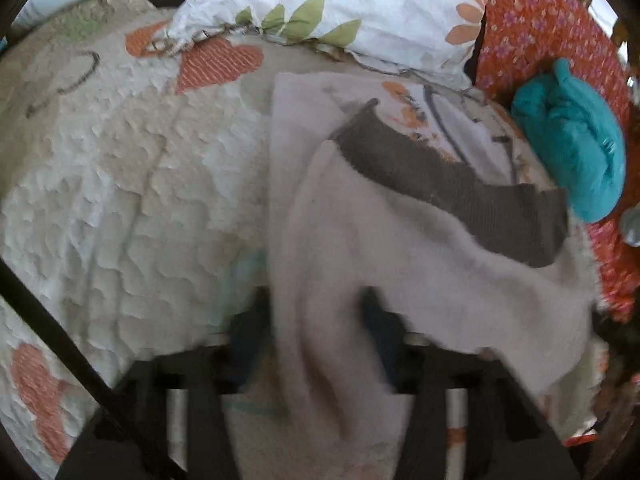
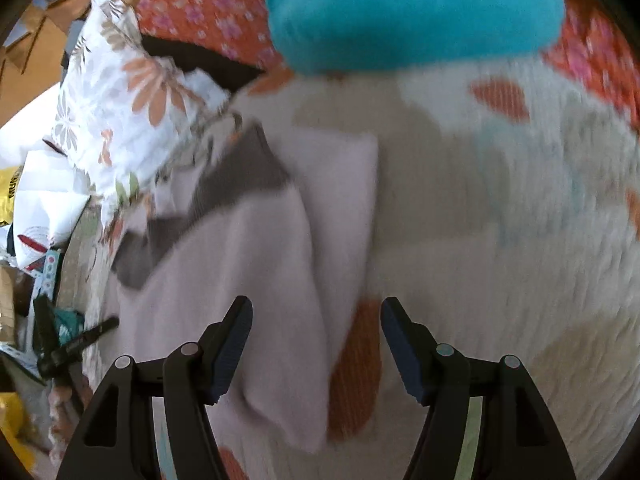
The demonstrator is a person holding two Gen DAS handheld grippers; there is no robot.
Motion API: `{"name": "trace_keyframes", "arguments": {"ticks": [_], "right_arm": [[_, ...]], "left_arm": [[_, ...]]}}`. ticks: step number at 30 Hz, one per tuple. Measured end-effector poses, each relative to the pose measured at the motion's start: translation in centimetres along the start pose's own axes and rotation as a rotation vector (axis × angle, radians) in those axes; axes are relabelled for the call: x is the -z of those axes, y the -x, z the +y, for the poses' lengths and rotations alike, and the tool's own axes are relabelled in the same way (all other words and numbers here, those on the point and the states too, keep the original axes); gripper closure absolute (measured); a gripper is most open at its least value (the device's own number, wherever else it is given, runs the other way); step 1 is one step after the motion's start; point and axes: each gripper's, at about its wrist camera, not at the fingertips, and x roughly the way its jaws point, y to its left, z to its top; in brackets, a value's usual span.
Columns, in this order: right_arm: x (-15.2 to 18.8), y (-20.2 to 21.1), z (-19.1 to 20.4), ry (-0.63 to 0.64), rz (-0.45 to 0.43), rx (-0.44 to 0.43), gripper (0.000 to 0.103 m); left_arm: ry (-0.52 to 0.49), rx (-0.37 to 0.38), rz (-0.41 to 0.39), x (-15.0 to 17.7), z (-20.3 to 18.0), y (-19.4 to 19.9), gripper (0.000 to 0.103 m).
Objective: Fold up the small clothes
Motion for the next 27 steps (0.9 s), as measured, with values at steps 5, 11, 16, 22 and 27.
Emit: {"name": "trace_keyframes", "arguments": {"ticks": [5, 11, 16, 22, 27], "right_arm": [[3.1, 0.0, 1.6, 0.097, 0.01, -0.042, 0.069], [2.3, 4.6, 5.1, 0.4, -0.051, 0.12, 0.095], [1.0, 5.2, 2.6, 0.394, -0.111, 0.418, 0.095], [-0.3, 6.2, 3.1, 0.296, -0.173, 0.317, 0.086], [1.8, 4.7, 11.4, 0.449, -0.191, 0.145, 0.075]], "left_arm": [[-0.008, -0.025, -0.007, 0.2, -0.5, 0.1, 0.075], [-0.006, -0.022, -0.033, -0.4, -0.2, 1.3, 0.084], [0.02, -0.027, -0.018, -0.2, 0.7, 1.0, 0.084], [0.11, -0.11, -0.058, 0.3, 2.3, 3.6, 0.08], [0.161, -0.231, -0.164, 2.1, 2.9, 10.1, 0.06]]}}
